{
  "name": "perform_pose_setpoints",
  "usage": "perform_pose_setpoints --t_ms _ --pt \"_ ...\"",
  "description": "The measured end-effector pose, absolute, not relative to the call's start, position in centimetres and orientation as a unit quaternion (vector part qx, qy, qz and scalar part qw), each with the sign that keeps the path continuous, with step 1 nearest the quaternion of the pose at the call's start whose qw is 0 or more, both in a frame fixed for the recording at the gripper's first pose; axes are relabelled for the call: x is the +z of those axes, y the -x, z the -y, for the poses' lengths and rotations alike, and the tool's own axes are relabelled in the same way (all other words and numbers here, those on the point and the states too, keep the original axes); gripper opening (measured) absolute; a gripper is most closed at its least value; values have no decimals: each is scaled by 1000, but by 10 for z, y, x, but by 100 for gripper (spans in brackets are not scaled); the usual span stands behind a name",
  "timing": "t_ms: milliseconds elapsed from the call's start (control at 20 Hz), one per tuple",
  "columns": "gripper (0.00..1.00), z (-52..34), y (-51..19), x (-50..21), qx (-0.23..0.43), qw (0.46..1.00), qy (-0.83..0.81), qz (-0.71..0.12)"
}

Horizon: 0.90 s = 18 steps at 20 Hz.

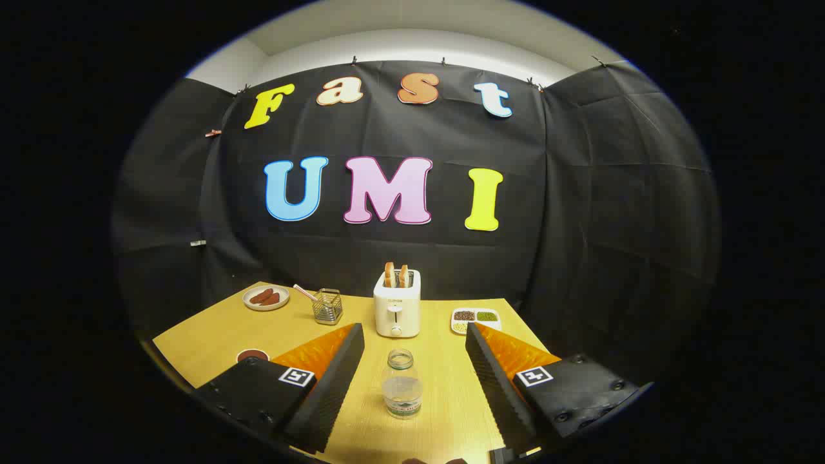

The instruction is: Take the bottle from table, then pour the juice into the cup, finally place the bottle on the coaster

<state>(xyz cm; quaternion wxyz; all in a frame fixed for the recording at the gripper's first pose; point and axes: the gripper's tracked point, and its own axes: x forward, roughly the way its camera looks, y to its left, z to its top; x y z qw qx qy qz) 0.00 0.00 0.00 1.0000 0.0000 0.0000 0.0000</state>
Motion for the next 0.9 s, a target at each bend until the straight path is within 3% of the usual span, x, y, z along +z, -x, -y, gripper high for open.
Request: perform_pose_setpoints --t_ms 900 --pt "97 -13 -8 -10 21 1000 10 3"
